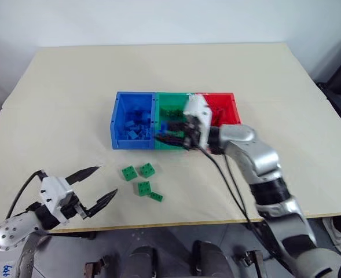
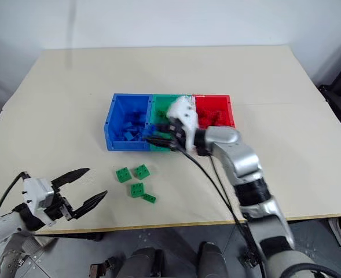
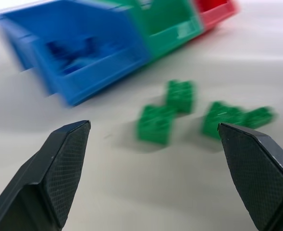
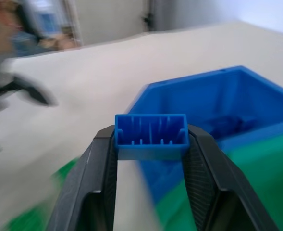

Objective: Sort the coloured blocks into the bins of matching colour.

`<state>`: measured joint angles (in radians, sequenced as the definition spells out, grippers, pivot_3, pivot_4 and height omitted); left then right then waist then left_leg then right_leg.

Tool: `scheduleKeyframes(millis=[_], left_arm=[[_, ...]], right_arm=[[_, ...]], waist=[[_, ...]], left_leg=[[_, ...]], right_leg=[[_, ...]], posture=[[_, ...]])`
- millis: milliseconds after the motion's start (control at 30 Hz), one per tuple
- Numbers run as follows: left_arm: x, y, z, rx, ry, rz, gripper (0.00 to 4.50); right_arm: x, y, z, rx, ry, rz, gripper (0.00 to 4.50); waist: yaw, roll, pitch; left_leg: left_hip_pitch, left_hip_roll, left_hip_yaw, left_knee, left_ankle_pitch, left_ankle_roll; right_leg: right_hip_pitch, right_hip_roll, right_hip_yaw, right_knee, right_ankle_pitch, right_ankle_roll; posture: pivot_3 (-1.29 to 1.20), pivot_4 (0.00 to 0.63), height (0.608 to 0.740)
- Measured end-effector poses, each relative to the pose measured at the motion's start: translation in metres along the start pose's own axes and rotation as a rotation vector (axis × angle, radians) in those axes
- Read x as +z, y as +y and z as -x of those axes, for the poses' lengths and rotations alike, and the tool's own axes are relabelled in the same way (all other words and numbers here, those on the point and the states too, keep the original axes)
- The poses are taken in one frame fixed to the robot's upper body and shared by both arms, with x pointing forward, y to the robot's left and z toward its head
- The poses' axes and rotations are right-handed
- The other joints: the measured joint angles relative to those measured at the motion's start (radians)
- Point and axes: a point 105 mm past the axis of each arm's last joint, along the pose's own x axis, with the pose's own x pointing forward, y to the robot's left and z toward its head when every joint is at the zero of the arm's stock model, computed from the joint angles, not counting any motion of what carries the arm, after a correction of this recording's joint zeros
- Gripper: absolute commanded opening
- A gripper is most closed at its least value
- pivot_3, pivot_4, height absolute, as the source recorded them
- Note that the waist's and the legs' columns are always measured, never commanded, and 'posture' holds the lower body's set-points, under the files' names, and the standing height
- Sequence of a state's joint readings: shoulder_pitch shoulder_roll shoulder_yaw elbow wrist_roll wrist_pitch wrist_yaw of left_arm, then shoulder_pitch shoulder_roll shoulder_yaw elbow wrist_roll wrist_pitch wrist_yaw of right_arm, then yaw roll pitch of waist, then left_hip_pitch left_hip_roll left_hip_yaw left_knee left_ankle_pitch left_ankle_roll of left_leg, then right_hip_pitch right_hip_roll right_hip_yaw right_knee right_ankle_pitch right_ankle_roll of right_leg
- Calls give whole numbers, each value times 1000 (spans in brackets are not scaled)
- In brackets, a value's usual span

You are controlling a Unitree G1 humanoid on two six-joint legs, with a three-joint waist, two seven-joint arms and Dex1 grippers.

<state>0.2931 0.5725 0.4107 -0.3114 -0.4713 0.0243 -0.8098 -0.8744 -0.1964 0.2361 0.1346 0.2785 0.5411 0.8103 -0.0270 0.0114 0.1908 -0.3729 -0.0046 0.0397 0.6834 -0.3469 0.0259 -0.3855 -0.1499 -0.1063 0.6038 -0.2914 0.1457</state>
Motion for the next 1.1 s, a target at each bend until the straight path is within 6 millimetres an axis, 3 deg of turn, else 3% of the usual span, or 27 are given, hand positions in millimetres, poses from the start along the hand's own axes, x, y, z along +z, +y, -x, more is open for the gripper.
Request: scheduleKeyframes(millis=[133,200,367,467,500,667,767,833,1000,1100], left_arm=[[-2,5,6,36,8,-3,4500],[-2,5,6,39,8,-4,4500],[-3,5,7,49,11,-1,4500],[-1,5,6,48,6,-4,4500],[-1,5,5,45,4,-4,4500],[5,8,1,16,-5,-11,4500],[10,11,-2,-14,-3,-25,4500],[10,11,-3,-41,13,-15,4500],[8,10,-13,-111,18,7,4500],[9,12,-17,-154,26,-8,4500]], right_arm=[[-1,-13,-34,-107,61,19,1474],[-6,-19,-41,-150,84,31,1474],[-10,-23,-42,-154,71,21,3086],[1,-19,-31,-100,-16,38,4142],[3,-15,-23,-62,-50,49,4482],[-11,-5,37,39,-137,84,4482],[-19,-4,87,45,-193,106,4482],[-33,-1,125,50,-143,153,4482],[-76,5,195,66,59,151,4482],[-92,4,225,3,114,119,4482]], waist=[[-3,-1,-1],[-4,-1,-1],[-6,-1,-1],[-3,-1,-1],[-1,-2,-1],[0,-3,-1],[3,-2,-1],[4,-2,-1],[4,-3,-1],[2,-3,-1]], left_leg=[[-3,-1,1,-1,0,0],[-4,0,1,-1,0,0],[-4,0,3,-2,0,0],[-4,0,3,-2,0,0],[-4,0,3,-1,0,0],[-4,0,4,-1,-2,2],[-4,0,6,-1,-2,2],[-4,0,7,-1,-2,3],[-1,2,13,-1,-2,3],[0,3,16,-1,-2,3]], right_leg=[[-7,0,0,8,0,-2],[-8,0,-1,8,0,-3],[-8,1,-2,7,0,-3],[-8,1,-2,6,0,-3],[-8,0,-2,7,0,-3],[-7,0,-2,5,0,-3],[-6,0,-2,3,0,-2],[-6,0,-2,2,0,-2],[-5,1,-1,0,1,-2],[-5,1,0,0,1,-2]], posture=[[0,150,740],[0,150,740],[0,150,740],[0,150,740],[0,150,740],[0,150,740],[0,150,740],[0,150,740],[0,150,740],[0,150,740]])
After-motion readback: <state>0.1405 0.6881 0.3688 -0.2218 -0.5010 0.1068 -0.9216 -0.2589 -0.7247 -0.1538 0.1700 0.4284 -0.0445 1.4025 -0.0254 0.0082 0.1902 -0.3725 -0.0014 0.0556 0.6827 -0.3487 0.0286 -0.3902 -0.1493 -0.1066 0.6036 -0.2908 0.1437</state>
